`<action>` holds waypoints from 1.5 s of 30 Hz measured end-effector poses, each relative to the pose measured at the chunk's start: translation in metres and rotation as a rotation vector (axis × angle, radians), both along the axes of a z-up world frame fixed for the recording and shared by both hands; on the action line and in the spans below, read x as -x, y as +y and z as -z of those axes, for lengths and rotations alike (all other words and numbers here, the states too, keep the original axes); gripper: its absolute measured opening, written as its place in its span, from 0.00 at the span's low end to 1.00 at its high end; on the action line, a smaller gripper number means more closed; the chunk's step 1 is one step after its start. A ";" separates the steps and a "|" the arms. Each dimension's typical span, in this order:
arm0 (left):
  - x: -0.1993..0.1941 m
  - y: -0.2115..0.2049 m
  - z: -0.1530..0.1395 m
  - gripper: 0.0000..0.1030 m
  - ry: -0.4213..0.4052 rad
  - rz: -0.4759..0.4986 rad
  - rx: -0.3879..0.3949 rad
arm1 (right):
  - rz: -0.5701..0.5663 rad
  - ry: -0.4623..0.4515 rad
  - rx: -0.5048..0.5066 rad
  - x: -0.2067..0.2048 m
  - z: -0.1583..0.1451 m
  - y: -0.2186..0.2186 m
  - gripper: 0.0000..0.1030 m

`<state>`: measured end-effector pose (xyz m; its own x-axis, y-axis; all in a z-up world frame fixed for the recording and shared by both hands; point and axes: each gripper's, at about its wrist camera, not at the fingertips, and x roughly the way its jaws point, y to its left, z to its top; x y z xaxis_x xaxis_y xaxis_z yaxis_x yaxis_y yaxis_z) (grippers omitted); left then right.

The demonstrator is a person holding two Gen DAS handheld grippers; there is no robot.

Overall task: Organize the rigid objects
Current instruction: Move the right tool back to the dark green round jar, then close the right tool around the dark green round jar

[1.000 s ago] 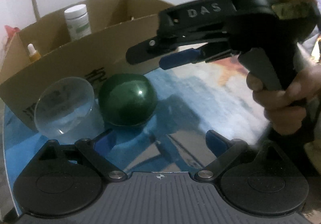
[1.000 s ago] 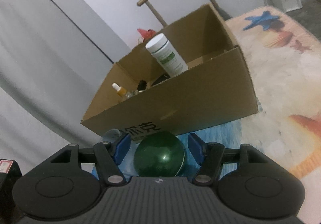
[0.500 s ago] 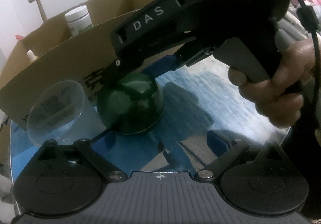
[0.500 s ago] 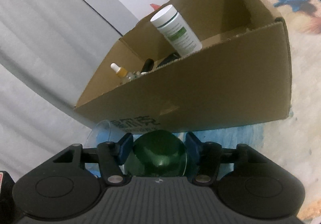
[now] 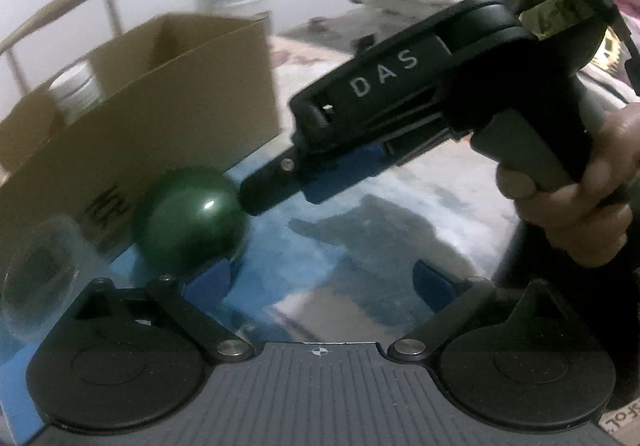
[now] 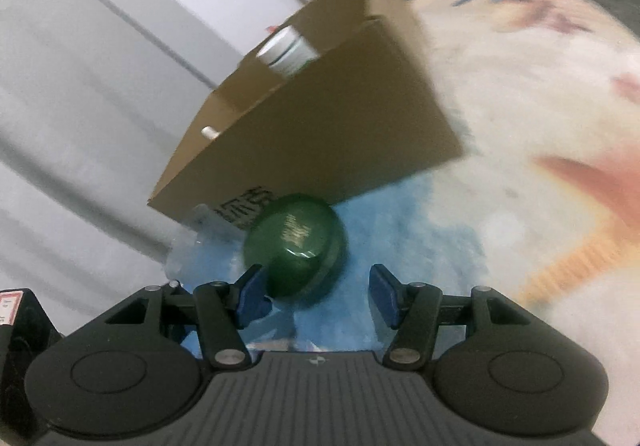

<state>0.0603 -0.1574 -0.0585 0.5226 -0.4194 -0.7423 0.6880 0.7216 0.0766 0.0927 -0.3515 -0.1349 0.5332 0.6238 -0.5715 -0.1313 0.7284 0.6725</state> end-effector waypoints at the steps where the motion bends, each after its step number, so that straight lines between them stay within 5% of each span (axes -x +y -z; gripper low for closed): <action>1: 0.002 -0.002 0.000 0.96 -0.008 0.011 -0.003 | 0.026 0.003 -0.004 0.006 0.000 -0.007 0.59; 7: 0.002 0.001 -0.002 0.96 -0.031 -0.015 -0.004 | 0.114 -0.005 -0.008 0.014 -0.005 -0.029 0.59; 19: -0.022 0.015 0.008 0.96 0.017 -0.146 -0.063 | 0.049 -0.020 -0.012 -0.039 0.002 0.003 0.61; 29: -0.031 0.012 0.016 0.96 0.035 -0.142 -0.083 | -0.025 -0.019 -0.031 -0.069 0.010 0.025 0.63; 45: -0.026 0.001 0.012 0.96 0.002 -0.085 -0.060 | -0.009 -0.019 -0.067 -0.049 0.014 0.012 0.65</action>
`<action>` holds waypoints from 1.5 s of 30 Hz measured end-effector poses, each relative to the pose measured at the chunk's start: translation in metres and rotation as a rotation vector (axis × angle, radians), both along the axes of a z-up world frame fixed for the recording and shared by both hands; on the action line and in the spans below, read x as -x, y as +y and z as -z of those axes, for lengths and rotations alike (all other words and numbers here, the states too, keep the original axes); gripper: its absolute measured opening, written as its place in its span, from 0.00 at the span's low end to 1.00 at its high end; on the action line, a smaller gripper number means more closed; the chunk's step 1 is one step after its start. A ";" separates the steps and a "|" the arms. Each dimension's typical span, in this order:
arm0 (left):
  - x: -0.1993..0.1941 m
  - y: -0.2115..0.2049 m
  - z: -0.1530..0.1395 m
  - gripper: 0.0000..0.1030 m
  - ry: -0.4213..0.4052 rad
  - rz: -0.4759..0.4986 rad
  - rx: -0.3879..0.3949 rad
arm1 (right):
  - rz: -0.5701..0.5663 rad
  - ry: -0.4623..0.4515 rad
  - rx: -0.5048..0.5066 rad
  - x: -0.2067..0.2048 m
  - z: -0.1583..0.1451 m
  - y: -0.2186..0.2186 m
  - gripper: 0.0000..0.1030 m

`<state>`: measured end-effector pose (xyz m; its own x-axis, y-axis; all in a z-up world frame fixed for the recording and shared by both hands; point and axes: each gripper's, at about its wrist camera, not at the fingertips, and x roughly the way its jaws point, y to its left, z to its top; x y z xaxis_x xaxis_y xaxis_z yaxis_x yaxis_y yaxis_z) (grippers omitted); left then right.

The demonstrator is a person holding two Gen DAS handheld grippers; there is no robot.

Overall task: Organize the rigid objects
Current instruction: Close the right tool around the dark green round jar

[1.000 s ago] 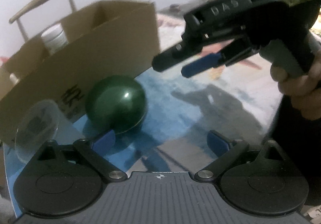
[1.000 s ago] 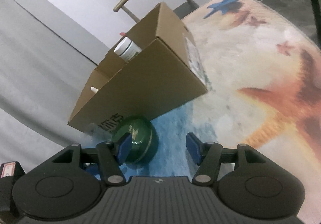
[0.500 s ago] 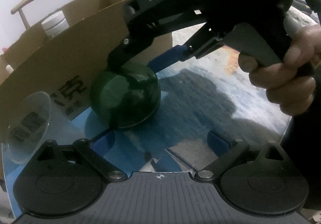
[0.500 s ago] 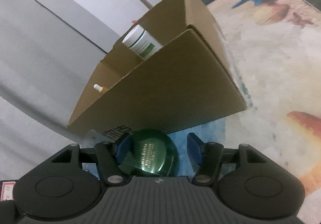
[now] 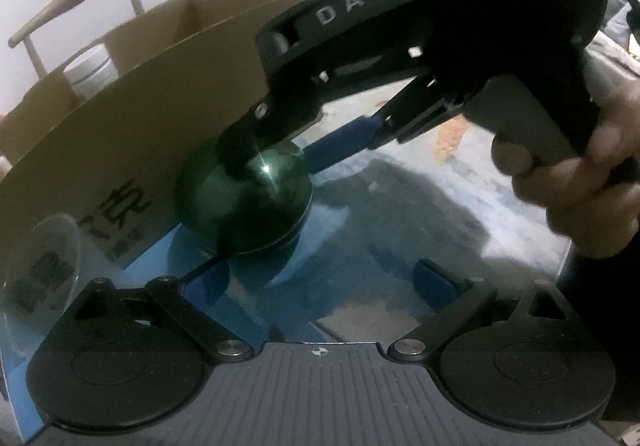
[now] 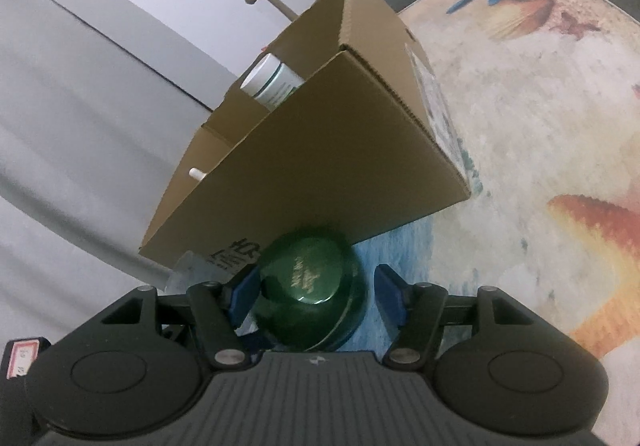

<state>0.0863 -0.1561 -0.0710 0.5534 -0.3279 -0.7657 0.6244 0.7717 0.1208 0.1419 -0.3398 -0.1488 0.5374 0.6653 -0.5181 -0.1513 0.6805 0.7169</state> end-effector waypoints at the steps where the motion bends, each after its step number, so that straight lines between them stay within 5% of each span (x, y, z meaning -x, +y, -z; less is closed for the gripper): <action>1: 0.000 -0.001 0.000 0.96 -0.006 0.003 0.000 | 0.001 -0.003 0.013 0.002 -0.001 0.000 0.65; 13: 0.016 -0.010 -0.006 0.96 -0.071 0.094 0.031 | 0.072 0.015 0.058 0.024 -0.009 -0.022 0.65; 21: 0.004 0.002 -0.013 0.96 -0.070 -0.021 0.058 | 0.114 -0.002 0.050 -0.005 -0.016 -0.024 0.65; 28: -0.015 -0.008 -0.007 0.96 -0.089 -0.029 0.048 | 0.079 0.016 0.058 -0.018 -0.006 -0.006 0.65; 45: 0.025 -0.014 -0.016 0.96 -0.066 0.102 0.081 | 0.118 0.056 0.100 0.040 -0.013 -0.021 0.65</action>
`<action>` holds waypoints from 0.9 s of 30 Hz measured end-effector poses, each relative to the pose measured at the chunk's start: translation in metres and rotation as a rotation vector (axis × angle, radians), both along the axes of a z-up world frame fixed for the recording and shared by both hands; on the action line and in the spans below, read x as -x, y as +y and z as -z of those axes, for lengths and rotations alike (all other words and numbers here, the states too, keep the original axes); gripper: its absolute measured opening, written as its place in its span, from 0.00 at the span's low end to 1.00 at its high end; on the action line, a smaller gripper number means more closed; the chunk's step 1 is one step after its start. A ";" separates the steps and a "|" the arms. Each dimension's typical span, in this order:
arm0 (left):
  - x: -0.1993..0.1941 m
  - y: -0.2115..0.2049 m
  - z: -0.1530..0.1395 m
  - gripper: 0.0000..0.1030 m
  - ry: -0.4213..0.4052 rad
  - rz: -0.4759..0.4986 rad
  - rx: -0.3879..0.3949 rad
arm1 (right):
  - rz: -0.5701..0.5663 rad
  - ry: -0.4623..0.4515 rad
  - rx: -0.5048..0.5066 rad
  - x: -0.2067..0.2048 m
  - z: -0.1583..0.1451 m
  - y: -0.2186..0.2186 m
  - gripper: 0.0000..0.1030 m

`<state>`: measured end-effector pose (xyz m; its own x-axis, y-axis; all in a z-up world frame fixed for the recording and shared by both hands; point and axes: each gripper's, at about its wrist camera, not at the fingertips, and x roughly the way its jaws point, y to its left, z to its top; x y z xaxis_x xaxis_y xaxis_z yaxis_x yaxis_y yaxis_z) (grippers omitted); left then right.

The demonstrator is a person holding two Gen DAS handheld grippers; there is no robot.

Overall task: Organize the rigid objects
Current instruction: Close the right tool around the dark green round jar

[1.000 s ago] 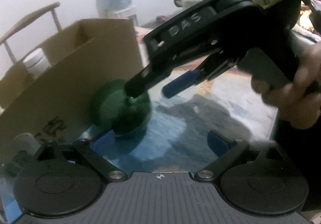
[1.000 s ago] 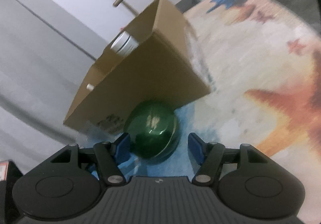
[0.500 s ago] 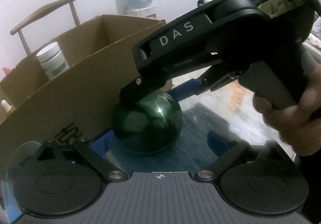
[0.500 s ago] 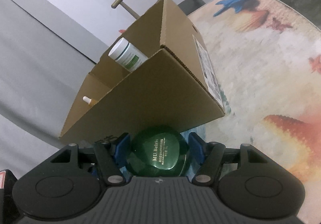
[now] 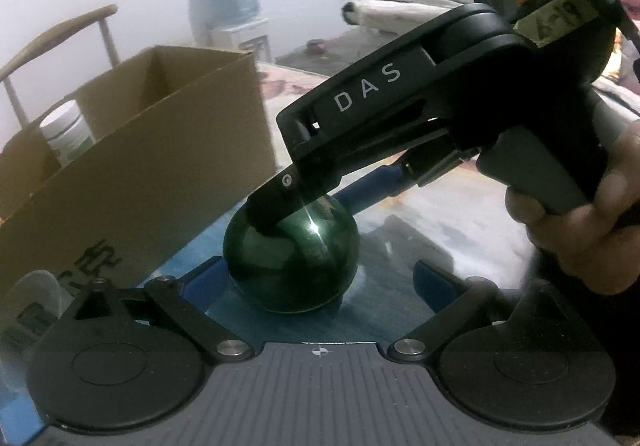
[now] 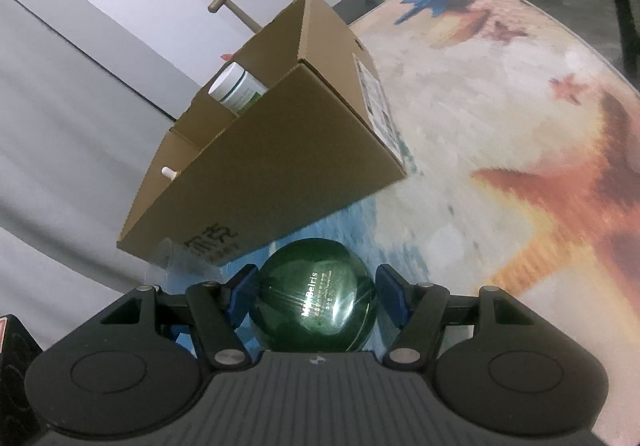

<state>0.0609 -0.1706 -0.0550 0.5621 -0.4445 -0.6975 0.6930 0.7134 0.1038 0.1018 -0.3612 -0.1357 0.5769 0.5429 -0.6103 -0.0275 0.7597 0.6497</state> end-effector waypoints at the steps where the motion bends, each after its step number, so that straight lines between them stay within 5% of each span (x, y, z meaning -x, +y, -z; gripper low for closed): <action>1: 0.003 0.000 0.000 0.96 -0.001 0.009 0.001 | 0.005 0.002 0.001 0.003 0.000 -0.001 0.65; 27: 0.006 0.009 -0.002 0.96 -0.004 0.016 0.008 | 0.052 0.013 0.001 0.024 -0.003 -0.002 0.65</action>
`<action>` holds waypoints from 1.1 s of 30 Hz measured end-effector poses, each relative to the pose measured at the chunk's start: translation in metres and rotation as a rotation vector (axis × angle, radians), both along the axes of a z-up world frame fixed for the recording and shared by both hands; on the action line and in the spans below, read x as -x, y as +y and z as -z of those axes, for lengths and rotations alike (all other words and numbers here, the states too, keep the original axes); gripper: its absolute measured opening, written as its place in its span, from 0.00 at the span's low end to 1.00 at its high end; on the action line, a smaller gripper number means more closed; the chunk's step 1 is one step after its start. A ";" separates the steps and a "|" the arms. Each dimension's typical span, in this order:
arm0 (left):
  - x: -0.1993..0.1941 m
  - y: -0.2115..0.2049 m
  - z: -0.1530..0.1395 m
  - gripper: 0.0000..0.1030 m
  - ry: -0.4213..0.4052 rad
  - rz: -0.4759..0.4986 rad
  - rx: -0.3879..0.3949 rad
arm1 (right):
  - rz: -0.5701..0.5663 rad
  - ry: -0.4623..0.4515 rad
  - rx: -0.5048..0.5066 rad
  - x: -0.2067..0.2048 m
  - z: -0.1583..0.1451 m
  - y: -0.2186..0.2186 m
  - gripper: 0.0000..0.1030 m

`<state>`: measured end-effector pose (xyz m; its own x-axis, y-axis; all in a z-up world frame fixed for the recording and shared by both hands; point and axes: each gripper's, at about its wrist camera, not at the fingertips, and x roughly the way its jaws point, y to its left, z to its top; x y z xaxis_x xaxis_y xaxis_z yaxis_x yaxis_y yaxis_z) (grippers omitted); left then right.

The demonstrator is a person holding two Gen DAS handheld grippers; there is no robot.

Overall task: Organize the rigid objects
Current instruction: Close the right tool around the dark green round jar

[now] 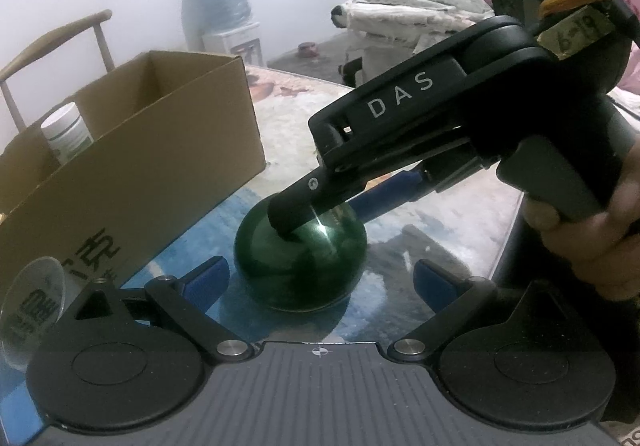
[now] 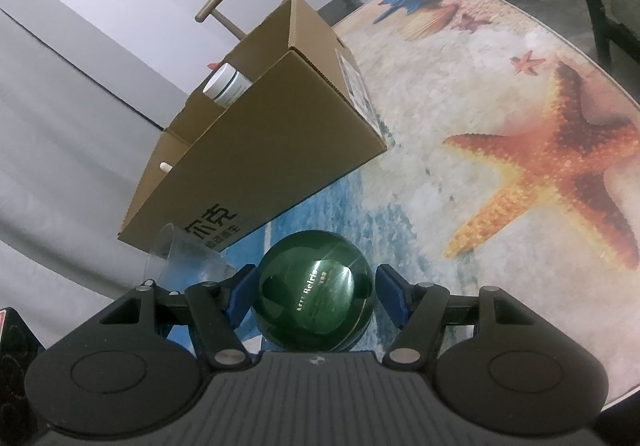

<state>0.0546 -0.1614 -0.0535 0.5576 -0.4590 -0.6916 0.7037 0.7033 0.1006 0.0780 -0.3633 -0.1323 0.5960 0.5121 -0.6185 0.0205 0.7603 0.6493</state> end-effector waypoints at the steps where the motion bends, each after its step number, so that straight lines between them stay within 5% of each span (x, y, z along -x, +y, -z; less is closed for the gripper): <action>1: 0.000 0.000 0.000 0.96 0.001 -0.001 -0.001 | 0.001 0.000 0.000 0.000 0.000 0.000 0.65; 33: -0.022 -0.007 0.015 0.96 0.067 -0.017 -0.019 | 0.042 0.006 -0.016 0.002 0.000 -0.007 0.73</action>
